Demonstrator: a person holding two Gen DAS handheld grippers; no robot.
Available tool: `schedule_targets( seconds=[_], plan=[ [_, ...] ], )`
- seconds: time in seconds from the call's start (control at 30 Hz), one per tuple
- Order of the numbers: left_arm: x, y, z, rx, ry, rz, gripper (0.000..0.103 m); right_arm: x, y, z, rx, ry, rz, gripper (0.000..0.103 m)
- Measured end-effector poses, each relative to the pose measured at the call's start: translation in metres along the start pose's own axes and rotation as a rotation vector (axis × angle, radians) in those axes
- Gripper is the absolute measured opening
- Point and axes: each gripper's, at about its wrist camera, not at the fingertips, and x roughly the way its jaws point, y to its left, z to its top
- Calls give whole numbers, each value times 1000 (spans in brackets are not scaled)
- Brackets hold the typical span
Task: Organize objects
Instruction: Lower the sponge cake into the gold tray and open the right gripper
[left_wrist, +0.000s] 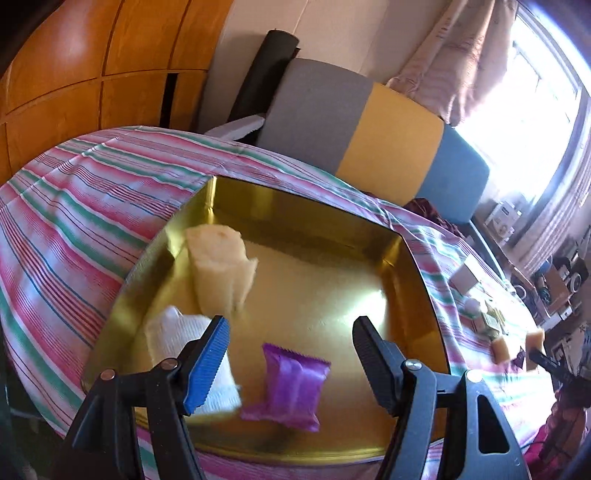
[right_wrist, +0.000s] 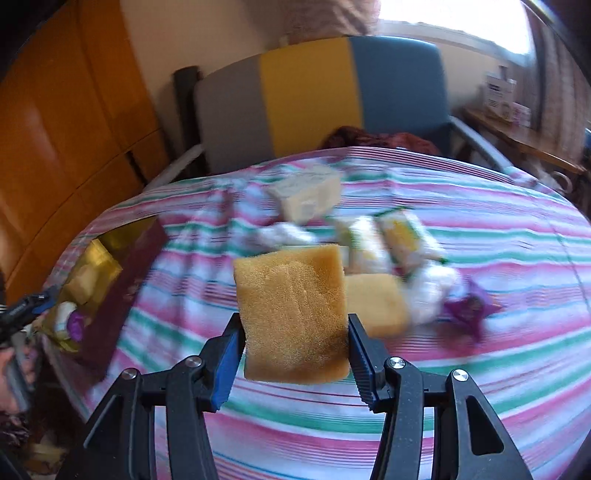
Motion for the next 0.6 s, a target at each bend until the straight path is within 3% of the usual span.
schedule_targets(
  seconds=[0.27, 0.43, 0.6],
  plan=[
    [-16, 2, -17, 9, -29, -1, 70, 46, 138, 26, -159, 34, 200, 54],
    [-28, 9, -19, 6, -49, 18, 70, 84, 214, 37, -220, 80, 260, 54],
    [-37, 21, -15, -10, -71, 32, 70, 124, 270, 44, -232, 152, 244, 55]
  ],
)
